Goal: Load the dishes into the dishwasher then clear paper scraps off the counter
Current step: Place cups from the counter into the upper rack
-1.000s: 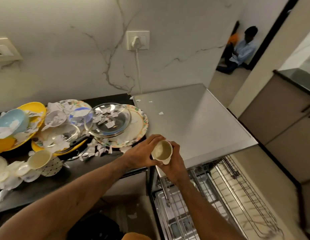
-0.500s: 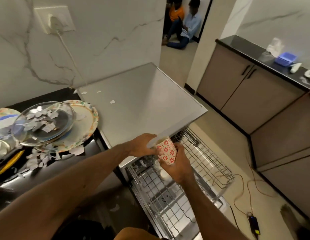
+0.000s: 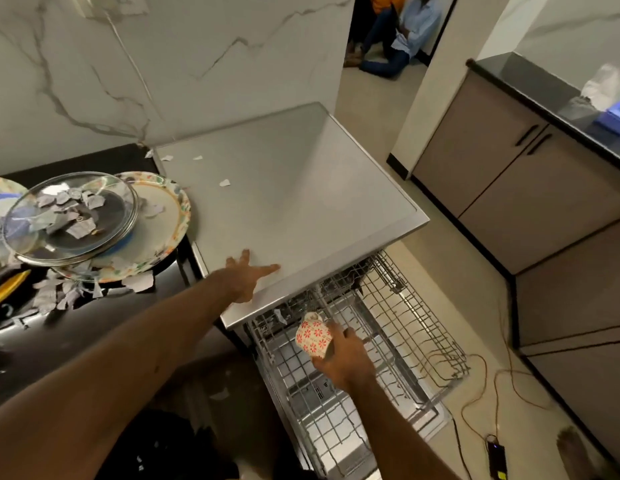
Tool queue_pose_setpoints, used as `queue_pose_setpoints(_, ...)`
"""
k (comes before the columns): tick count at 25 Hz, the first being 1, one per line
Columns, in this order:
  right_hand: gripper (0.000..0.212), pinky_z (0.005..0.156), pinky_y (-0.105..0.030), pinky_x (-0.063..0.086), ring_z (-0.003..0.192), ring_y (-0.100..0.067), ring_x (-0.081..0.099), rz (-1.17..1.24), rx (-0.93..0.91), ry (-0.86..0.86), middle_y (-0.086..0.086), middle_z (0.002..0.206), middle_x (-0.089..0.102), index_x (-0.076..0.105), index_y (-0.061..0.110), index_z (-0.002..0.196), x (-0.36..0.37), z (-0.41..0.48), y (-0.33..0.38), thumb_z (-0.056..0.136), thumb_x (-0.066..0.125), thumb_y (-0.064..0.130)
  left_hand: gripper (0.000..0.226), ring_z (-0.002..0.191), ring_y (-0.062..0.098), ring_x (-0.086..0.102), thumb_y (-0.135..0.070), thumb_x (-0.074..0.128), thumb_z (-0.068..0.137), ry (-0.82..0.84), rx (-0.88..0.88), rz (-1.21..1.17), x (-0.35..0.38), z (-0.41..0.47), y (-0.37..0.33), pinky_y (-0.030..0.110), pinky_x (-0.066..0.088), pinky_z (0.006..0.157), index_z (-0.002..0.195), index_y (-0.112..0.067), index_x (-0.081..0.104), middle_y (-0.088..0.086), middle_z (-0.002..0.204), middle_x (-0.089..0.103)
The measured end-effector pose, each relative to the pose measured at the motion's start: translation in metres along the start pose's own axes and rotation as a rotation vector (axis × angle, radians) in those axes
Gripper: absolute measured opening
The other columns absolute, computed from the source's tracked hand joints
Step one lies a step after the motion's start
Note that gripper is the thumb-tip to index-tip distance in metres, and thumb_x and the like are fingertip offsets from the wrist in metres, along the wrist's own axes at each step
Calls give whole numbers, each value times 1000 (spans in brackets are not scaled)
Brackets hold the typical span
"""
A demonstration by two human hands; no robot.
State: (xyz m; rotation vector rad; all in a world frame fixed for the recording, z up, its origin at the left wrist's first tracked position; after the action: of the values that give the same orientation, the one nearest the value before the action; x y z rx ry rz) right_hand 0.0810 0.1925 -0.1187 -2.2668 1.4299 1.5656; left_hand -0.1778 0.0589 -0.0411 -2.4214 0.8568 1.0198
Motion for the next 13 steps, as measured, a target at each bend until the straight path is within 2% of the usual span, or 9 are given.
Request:
queue_pose_setpoints(4,86,113,-54,45,139,-36,46,-173,-21,76,-15,150,47,33,30,153,24,31,20,84,80,51,104,154,49,2,-5,69,94,3,14,-23,-1,6,4,61,28,118,151,-67,7,10,170,-18)
queue_pose_setpoints(7,79,104,-49,52,131,-36,53,-268,-85,97,-17,147,49,34,32,151,44,52,37,87,79,48,103,154,50,-3,-5,69,94,18,6,-57,1,8,6,64,25,120,152,-66,9,10,170,-19)
queue_pose_setpoints(10,84,96,-47,56,126,-40,59,-362,-138,114,-22,152,43,27,36,158,65,68,52,91,76,46,104,153,50,-8,2,65,95,26,16,-84,2,7,6,65,25,119,153,-64,10,10,169,-22)
queue_pose_setpoints(11,85,96,-47,55,127,-40,58,-385,-146,120,-22,155,39,24,36,161,72,73,54,92,74,46,103,153,50,-9,4,62,95,26,18,-90,2,6,6,65,25,119,153,-64,10,9,169,-23)
queue_pose_setpoints(13,75,106,-48,48,137,-40,47,-331,-145,136,-22,162,30,26,33,162,87,82,57,98,66,39,102,153,49,-10,6,56,97,25,14,-95,2,5,5,65,26,118,153,-64,9,9,168,-25)
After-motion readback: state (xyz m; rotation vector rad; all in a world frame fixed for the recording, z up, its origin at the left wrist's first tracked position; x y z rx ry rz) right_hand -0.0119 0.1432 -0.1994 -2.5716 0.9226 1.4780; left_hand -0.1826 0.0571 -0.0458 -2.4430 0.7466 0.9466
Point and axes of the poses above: each hand's wrist, its own z-axis towards the middle knuckle, its own x-axis out of the palm, y = z × x, the point moved 4 cm from there along z, towards the middle knuckle
